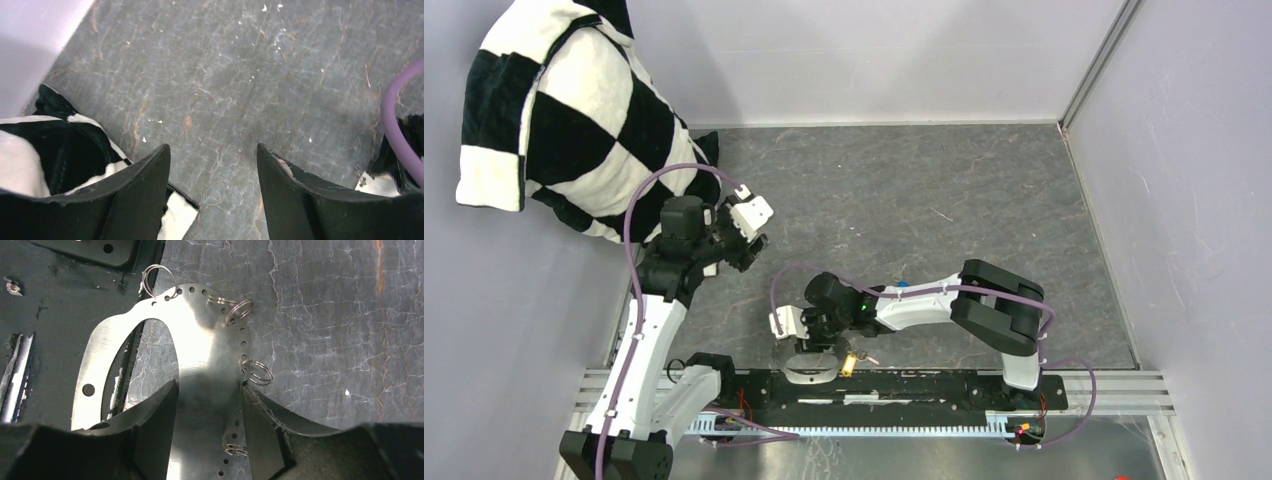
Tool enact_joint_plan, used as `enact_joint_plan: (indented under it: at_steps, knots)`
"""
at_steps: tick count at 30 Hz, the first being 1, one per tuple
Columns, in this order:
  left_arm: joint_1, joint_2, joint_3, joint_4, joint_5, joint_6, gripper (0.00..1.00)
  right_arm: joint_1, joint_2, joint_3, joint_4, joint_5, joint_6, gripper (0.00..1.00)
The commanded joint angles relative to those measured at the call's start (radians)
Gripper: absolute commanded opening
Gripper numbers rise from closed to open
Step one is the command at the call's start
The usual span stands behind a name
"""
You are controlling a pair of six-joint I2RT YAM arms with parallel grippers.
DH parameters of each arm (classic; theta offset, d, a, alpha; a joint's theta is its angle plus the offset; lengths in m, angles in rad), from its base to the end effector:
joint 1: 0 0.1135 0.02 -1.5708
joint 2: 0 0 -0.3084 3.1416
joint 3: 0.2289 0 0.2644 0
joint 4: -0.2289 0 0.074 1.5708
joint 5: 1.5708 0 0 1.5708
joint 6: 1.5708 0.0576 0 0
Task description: Put the keys on the keyring
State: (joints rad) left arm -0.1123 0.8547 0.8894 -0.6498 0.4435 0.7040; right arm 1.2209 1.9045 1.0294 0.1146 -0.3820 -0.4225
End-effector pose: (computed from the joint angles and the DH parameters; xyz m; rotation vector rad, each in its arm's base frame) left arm 0.1719 -0.0443 0.3423 1.0625 1.8369 -0.1363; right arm 0.1253 0.4061 0.1578 -1.8999 1.4940 0.8306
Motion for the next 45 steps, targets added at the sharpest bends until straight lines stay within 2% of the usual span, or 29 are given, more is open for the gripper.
enact_joint_plan:
  at_steps: [1, 5, 7, 11, 13, 14, 19, 22, 27, 32, 36, 41, 45]
  knots:
    - [0.005, 0.012, 0.063, 0.091, -0.037, -0.107, 0.72, 0.009, 0.047, 0.037, -0.106, 0.134, -0.07, 0.54]
    - [0.005, 0.018, 0.083, 0.113, -0.061, -0.123, 0.74, -0.012, 0.107, 0.08, -0.152, 0.287, -0.036, 0.47]
    - [0.004, 0.018, 0.09, 0.111, -0.077, -0.118, 0.76, -0.064, 0.115, 0.074, -0.138, 0.338, 0.023, 0.46]
    - [0.005, 0.021, 0.097, 0.096, -0.086, -0.11, 0.8, -0.208, 0.05, -0.015, -0.022, 0.318, 0.183, 0.45]
    - [0.005, 0.024, 0.1, 0.082, -0.09, -0.132, 0.98, -0.254, 0.013, -0.061, 0.031, 0.294, 0.245, 0.45]
    - [0.005, 0.027, 0.101, 0.073, -0.088, -0.138, 1.0, -0.264, -0.005, -0.083, 0.045, 0.297, 0.272, 0.45]
    - [0.005, 0.042, 0.104, -0.01, -0.007, -0.093, 1.0, -0.268, -0.069, -0.161, 0.106, 0.32, 0.407, 0.45]
    - [0.004, 0.048, 0.095, -0.053, 0.028, -0.069, 0.98, -0.267, -0.14, -0.211, 0.167, 0.346, 0.468, 0.49]
    - [0.005, 0.056, 0.072, -0.098, 0.075, -0.071, 0.95, -0.325, -0.268, -0.197, 0.186, 0.321, 0.379, 0.55]
    - [-0.013, 0.144, 0.004, -0.164, 0.222, -0.074, 0.88, -0.427, -0.359, -0.223, 0.216, 0.267, 0.371, 0.57]
    - [-0.144, 0.302, 0.0, -0.16, 0.157, -0.121, 0.87, -0.464, -0.419, -0.299, 0.275, 0.247, 0.407, 0.58]
    - [-0.232, 0.376, -0.037, -0.017, 0.07, -0.182, 0.91, -0.491, -0.492, -0.386, 0.341, 0.244, 0.457, 0.59]
    - [-0.281, 0.503, -0.018, 0.066, 0.015, -0.251, 0.86, -0.514, -0.529, -0.429, 0.388, 0.234, 0.484, 0.58]
